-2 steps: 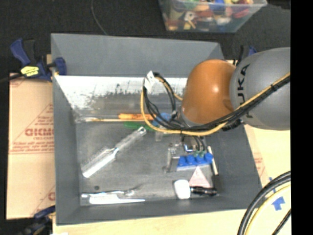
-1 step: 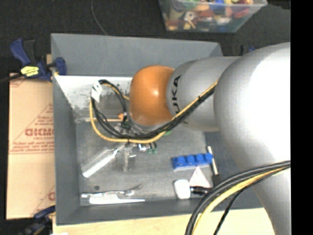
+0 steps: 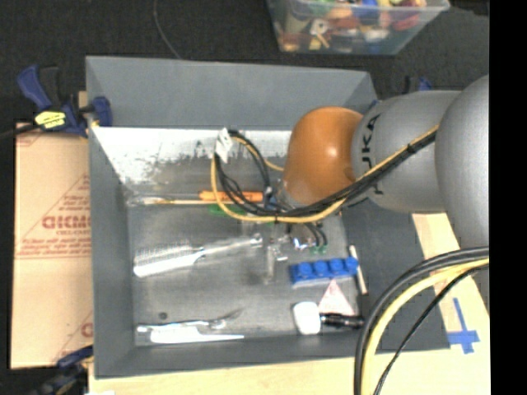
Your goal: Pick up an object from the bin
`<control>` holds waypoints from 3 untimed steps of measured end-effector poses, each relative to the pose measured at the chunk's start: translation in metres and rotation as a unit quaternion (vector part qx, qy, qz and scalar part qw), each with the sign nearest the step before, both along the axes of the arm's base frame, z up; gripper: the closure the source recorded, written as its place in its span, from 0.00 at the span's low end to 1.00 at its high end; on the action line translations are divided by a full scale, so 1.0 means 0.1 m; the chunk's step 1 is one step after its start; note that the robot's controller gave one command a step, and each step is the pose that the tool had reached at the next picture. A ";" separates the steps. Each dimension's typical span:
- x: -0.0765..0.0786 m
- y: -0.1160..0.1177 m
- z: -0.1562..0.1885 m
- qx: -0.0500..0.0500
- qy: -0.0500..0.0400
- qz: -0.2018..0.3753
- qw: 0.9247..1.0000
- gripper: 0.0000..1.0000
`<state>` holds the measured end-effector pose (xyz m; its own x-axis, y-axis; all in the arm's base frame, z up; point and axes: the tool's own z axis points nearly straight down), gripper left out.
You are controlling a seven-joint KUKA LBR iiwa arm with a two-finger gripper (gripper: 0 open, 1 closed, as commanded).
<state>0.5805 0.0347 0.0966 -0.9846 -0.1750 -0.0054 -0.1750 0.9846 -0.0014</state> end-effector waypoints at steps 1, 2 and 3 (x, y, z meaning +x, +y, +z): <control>-0.03 0.86 0.03 0.001 -0.002 0.075 0.997 0.00; 0.05 0.01 -0.25 -0.001 -0.002 0.024 1.000 0.00; 0.11 1.41 -0.26 0.002 -0.005 0.188 0.982 1.00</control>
Offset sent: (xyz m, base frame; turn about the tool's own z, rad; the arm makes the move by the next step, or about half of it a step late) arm 0.0038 0.0046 -0.0266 -0.0536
